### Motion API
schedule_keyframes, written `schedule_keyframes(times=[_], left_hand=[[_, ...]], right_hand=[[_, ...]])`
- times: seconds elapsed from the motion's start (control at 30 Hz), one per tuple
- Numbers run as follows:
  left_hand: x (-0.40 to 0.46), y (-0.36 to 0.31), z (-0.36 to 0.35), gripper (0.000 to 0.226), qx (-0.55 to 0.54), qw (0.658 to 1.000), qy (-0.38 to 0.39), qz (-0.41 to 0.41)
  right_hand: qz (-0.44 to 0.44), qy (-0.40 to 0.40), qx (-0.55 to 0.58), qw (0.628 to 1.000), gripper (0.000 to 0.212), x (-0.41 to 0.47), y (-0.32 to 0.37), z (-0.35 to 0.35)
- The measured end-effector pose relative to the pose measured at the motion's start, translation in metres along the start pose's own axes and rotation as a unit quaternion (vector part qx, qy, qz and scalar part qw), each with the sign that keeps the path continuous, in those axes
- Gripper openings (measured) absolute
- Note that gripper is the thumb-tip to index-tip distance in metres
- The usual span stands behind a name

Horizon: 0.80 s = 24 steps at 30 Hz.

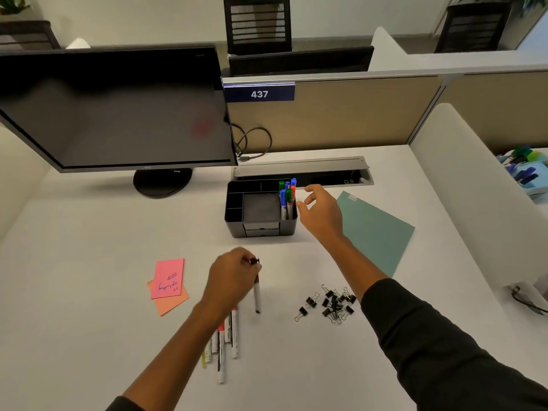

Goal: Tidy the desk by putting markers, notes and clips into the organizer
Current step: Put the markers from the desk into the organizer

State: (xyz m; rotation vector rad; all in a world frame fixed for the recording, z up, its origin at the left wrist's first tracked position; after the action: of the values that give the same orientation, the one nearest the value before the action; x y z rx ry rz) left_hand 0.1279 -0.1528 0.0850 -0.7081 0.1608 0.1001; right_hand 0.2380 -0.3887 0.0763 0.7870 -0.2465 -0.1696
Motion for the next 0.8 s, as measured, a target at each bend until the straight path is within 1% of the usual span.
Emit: schedule_keyframes(times=[0.07, 0.17, 0.23, 0.3, 0.47, 0.57, 0.8], left_hand=[[0.007, -0.026, 0.027, 0.013, -0.046, 0.996, -0.048, -0.061], [0.027, -0.062, 0.059, 0.016, -0.102, 0.974, -0.132, -0.154], [0.047, -0.082, 0.068, 0.018, -0.110, 0.960, -0.172, -0.191], [0.066, -0.096, 0.068, 0.019, -0.115, 0.954, -0.188, -0.206], [0.103, -0.110, 0.044, 0.021, -0.073, 0.963, -0.177, -0.191], [0.117, -0.111, 0.024, 0.020, -0.044, 0.973, -0.145, -0.176], [0.142, -0.099, -0.007, 0.024, 0.008, 0.990, -0.079, -0.113]], right_hand=[[-0.009, -0.018, 0.011, 1.000, 0.037, -0.009, -0.003, 0.005], [-0.015, -0.029, 0.031, 0.999, 0.034, -0.024, -0.005, 0.010], [-0.014, -0.031, 0.040, 0.999, 0.033, -0.033, -0.006, 0.011], [-0.014, -0.034, 0.046, 0.998, 0.031, -0.041, -0.007, 0.013], [-0.024, -0.040, 0.054, 0.997, 0.028, -0.061, -0.013, 0.021], [-0.026, -0.035, 0.057, 0.997, 0.028, -0.068, -0.020, 0.026], [-0.034, -0.027, 0.061, 0.997, 0.024, -0.081, -0.035, 0.027]])
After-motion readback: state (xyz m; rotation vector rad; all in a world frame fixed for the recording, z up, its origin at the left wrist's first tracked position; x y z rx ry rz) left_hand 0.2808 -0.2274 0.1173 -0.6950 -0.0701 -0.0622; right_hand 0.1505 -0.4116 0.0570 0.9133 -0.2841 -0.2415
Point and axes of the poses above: each hand's wrist, its own x-axis towards the middle knuckle, its own z-axis out of the back of the hand, y = z × x, the point moved 2 cm from there along x, towards the middle knuckle, and after that the axes turned 4 degrees about z, right-handed, at the moved point
